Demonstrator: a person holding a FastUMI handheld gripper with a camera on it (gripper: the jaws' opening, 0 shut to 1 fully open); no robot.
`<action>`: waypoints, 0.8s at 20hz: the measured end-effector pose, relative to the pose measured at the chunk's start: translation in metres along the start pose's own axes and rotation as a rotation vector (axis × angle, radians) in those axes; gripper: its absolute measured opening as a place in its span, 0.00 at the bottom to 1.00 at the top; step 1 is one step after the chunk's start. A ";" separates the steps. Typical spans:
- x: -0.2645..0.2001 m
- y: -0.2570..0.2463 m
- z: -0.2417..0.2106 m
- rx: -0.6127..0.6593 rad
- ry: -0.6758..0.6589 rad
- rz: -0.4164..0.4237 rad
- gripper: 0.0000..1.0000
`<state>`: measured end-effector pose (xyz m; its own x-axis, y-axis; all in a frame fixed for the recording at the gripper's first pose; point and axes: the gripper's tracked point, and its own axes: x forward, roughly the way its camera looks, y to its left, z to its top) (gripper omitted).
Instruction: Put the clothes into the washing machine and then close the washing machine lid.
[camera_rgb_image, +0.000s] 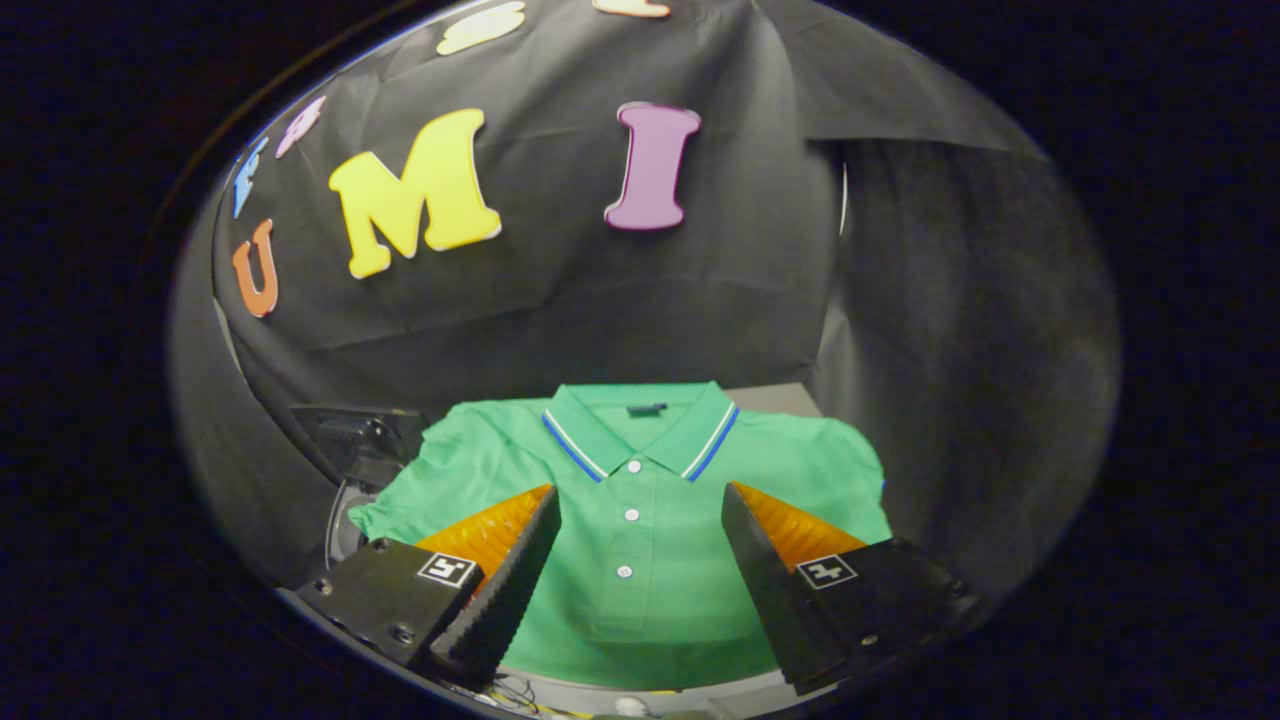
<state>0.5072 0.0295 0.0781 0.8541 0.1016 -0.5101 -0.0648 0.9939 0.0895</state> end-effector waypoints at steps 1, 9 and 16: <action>0.010 0.000 -0.006 -0.010 0.025 -0.014 1.00; 0.031 0.007 -0.028 0.005 0.184 -0.072 0.96; 0.032 0.002 -0.028 0.012 0.172 -0.063 0.86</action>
<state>0.5195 0.0364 0.0380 0.7552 0.0463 -0.6538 -0.0069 0.9980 0.0628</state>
